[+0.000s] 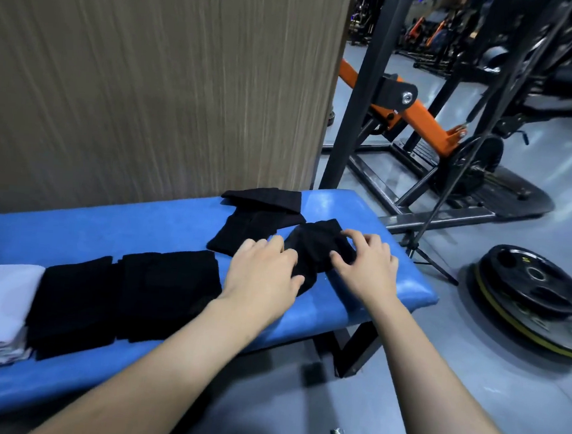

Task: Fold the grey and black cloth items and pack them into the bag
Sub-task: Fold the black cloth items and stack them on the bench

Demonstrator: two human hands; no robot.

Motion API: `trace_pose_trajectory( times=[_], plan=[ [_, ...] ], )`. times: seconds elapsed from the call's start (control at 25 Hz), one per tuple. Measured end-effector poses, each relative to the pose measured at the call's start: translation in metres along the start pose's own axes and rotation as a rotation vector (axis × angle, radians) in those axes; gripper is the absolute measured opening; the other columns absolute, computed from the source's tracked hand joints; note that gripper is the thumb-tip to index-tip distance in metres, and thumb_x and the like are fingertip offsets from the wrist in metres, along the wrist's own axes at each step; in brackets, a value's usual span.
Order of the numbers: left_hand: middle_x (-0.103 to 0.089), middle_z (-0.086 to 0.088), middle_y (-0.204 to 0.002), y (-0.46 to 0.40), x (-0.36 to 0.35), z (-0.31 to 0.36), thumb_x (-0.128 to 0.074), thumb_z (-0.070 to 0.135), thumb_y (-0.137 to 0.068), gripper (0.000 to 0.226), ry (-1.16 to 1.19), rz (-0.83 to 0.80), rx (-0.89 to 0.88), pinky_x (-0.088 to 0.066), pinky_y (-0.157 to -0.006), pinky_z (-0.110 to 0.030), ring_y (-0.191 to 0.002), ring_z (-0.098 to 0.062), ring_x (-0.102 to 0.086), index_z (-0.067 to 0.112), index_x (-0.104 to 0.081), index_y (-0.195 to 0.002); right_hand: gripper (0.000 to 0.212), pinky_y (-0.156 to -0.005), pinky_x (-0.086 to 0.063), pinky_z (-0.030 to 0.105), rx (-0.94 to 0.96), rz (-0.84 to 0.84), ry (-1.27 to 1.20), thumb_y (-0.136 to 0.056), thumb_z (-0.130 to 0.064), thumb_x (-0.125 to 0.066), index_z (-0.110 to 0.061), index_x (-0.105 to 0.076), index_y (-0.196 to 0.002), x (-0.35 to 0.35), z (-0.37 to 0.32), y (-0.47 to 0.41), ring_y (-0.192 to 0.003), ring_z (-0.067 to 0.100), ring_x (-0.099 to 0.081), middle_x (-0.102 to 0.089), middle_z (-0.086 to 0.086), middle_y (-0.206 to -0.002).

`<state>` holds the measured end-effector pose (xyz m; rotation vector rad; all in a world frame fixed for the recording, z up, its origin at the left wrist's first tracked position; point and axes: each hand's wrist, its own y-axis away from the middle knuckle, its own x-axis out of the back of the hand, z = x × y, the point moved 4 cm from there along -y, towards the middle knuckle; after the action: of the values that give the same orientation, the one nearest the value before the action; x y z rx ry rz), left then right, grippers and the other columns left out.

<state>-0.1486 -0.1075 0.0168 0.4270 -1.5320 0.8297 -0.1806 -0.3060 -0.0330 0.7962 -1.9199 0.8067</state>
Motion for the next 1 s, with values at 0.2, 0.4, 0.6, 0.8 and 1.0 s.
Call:
trace_pose_trajectory(
  times=[0.2,0.4,0.6,0.8,1.0],
  plan=[
    [-0.051,0.001,-0.119,-0.008,-0.030,0.007,-0.045,0.043,-0.101,0.030,-0.050,-0.148,0.042,-0.036,-0.090,-0.031,-0.106,-0.020,-0.054,0.023,-0.056,-0.122,0.042,-0.100,-0.034,0.039,0.040,-0.048,0.022,-0.088,-0.048,-0.061,-0.036,-0.054,-0.127,-0.012,-0.002,-0.007,-0.116,0.027,-0.044,-0.051,0.002,-0.120],
    [-0.047,0.005,-0.119,-0.007,-0.036,0.001,-0.053,0.034,-0.098,0.027,0.029,-0.188,0.016,-0.037,-0.086,-0.028,-0.104,-0.018,-0.048,0.030,-0.056,-0.124,0.027,-0.093,-0.040,0.039,-0.023,-0.084,-0.053,-0.088,-0.020,-0.059,-0.023,-0.054,-0.114,-0.008,0.002,-0.007,-0.105,0.032,-0.051,-0.052,0.006,-0.113],
    [-0.045,0.006,-0.120,-0.001,-0.035,-0.004,-0.055,0.024,-0.098,0.026,0.075,-0.182,0.006,-0.038,-0.084,-0.027,-0.103,-0.016,-0.046,0.028,-0.053,-0.123,0.025,-0.079,-0.045,0.037,-0.142,-0.058,-0.204,-0.086,-0.003,-0.053,-0.020,-0.055,-0.104,0.014,0.030,0.001,-0.086,0.032,-0.058,-0.045,0.004,-0.110],
    [-0.040,0.004,-0.129,0.003,-0.035,-0.005,-0.056,0.015,-0.096,0.033,0.178,-0.181,0.030,-0.041,-0.083,-0.029,-0.108,-0.019,-0.047,0.022,-0.048,-0.128,0.024,-0.078,-0.045,0.032,-0.222,-0.092,-0.248,-0.084,0.004,-0.054,-0.012,-0.059,-0.102,0.036,0.064,0.016,-0.076,0.014,-0.049,-0.041,0.009,-0.115],
    [-0.025,-0.001,-0.158,0.003,-0.048,-0.006,-0.045,0.021,-0.102,0.045,0.192,-0.295,0.027,-0.039,-0.107,-0.037,-0.138,-0.025,-0.036,0.022,-0.038,-0.147,0.030,-0.077,-0.052,0.041,-0.305,-0.121,-0.189,-0.088,-0.025,-0.062,-0.017,-0.050,-0.114,0.044,0.083,0.029,-0.079,0.027,-0.059,-0.042,0.009,-0.120]
  ],
)
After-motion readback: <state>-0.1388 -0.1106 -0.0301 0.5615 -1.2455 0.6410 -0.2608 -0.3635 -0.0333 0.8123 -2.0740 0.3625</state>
